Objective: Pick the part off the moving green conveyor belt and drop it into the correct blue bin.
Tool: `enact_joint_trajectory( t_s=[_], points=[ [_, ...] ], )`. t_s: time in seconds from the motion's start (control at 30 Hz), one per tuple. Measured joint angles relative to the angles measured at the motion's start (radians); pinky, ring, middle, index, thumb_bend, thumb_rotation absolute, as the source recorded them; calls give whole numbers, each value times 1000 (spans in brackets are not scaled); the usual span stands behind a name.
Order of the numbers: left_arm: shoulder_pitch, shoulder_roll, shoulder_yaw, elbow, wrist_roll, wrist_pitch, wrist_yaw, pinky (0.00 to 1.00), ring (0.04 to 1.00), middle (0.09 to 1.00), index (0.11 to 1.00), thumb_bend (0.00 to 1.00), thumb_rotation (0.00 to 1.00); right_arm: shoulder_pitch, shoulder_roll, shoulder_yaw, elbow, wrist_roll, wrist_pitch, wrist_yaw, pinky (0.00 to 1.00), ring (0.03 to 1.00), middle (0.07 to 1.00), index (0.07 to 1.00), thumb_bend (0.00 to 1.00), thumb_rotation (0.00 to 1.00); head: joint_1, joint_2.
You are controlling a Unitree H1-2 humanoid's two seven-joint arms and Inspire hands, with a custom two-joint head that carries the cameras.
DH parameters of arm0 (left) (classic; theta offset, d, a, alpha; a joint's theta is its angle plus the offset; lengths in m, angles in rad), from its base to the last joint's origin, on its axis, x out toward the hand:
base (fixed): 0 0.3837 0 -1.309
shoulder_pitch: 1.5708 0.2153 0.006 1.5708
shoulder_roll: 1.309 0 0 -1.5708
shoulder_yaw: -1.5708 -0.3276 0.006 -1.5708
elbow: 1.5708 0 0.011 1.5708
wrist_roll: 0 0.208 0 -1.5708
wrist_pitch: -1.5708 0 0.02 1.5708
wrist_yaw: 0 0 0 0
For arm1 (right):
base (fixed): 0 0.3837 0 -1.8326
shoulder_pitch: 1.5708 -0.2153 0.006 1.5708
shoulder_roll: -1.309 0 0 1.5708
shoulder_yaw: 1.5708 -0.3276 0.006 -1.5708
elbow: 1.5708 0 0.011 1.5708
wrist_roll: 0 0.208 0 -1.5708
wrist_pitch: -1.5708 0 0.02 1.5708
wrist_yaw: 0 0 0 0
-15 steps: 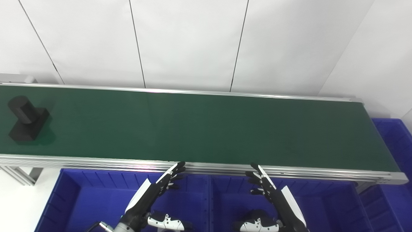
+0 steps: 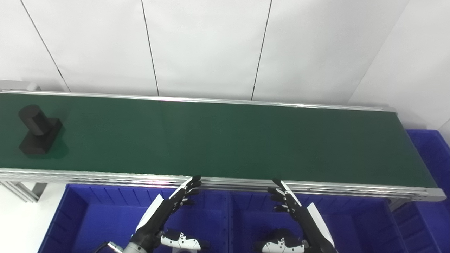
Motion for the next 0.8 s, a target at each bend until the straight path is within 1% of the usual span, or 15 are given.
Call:
enact_joint_trajectory(
  t_s=[0.23, 0.8],
  points=[
    [-1, 0, 0, 0, 0, 2, 0, 780, 876, 932, 950, 831, 175, -3, 0, 0, 0, 0, 0, 0, 747, 853, 878, 967, 818, 109, -2, -3],
    [-7, -2, -5, 7, 17, 5, 1, 774, 873, 933, 955, 834, 178, -14, -4, 0, 26, -2, 0, -1, 752, 845, 875, 965, 816, 125, 0, -11]
  ],
)
